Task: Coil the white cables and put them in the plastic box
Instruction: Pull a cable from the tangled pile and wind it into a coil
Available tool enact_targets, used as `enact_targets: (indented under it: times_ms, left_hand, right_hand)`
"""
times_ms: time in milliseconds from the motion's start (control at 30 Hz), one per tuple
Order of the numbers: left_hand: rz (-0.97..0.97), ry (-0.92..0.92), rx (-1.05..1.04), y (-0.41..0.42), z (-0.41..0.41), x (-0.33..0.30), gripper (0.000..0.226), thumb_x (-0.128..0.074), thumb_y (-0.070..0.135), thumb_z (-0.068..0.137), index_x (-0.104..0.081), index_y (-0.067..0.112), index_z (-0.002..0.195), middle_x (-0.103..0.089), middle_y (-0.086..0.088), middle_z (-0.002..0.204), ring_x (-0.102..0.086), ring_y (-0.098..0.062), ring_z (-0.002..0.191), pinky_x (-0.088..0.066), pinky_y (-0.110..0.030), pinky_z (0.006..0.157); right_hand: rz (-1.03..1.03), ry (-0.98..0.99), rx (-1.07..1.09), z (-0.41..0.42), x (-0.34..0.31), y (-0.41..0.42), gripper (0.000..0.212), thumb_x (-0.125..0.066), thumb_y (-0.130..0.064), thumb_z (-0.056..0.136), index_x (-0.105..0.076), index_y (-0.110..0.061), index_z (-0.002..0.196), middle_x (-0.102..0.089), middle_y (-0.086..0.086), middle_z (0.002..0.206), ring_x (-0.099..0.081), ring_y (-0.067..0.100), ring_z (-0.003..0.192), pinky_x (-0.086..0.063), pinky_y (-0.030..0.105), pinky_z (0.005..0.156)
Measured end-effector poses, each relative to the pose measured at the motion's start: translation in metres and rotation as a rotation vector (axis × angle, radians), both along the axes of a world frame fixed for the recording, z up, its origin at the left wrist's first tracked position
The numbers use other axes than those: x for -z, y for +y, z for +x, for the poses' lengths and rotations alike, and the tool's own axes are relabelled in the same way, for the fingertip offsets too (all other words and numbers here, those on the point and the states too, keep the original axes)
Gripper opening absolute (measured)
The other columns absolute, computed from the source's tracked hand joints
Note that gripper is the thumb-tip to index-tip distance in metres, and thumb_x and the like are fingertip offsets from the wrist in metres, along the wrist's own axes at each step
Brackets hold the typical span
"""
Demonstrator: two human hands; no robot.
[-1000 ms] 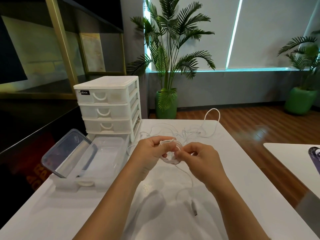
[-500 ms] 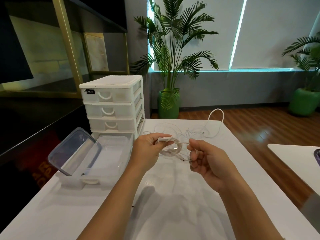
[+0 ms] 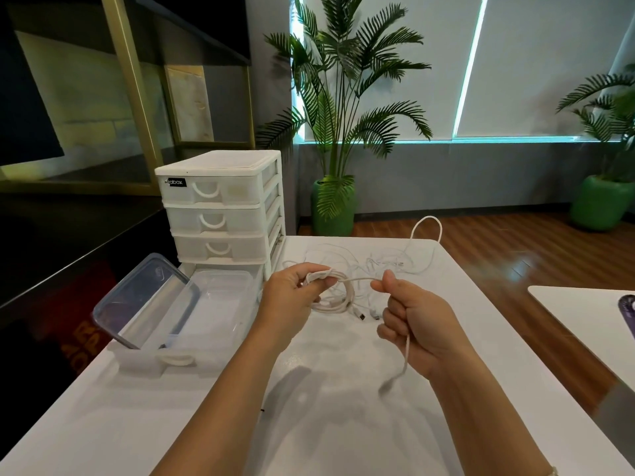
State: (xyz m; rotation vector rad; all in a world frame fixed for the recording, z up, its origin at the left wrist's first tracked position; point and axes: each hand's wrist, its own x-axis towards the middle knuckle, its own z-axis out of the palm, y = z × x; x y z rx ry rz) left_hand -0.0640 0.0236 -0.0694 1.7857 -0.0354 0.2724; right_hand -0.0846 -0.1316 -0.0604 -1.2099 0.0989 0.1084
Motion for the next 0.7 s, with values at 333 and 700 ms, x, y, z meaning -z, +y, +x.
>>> enact_targets:
  times_ms: [333, 700]
  left_hand:
    - [-0.796, 0.306, 0.475, -0.016, -0.012, -0.005, 0.02, -0.051, -0.004, 0.088, -0.056, 0.009, 0.103, -0.07, -0.007, 0.079, -0.065, -0.011, 0.058, -0.058, -0.025, 0.06]
    - [-0.517, 0.198, 0.194, -0.021, -0.009, 0.001, 0.026, -0.068, 0.003, 0.078, -0.051, 0.017, 0.092, -0.061, -0.009, 0.1, -0.06, -0.023, 0.087, -0.055, -0.023, 0.061]
  right_hand:
    - [-0.184, 0.045, 0.073, 0.002, 0.006, 0.004, 0.024, -0.058, -0.029, 0.09, -0.058, -0.009, 0.075, -0.043, 0.002, 0.06, -0.026, 0.009, 0.038, -0.029, 0.022, 0.038]
    - [-0.369, 0.006, 0.016, -0.001, 0.008, 0.008, 0.017, -0.053, -0.013, 0.092, -0.067, -0.01, 0.082, -0.051, 0.004, 0.067, -0.027, 0.01, 0.04, -0.027, 0.02, 0.037]
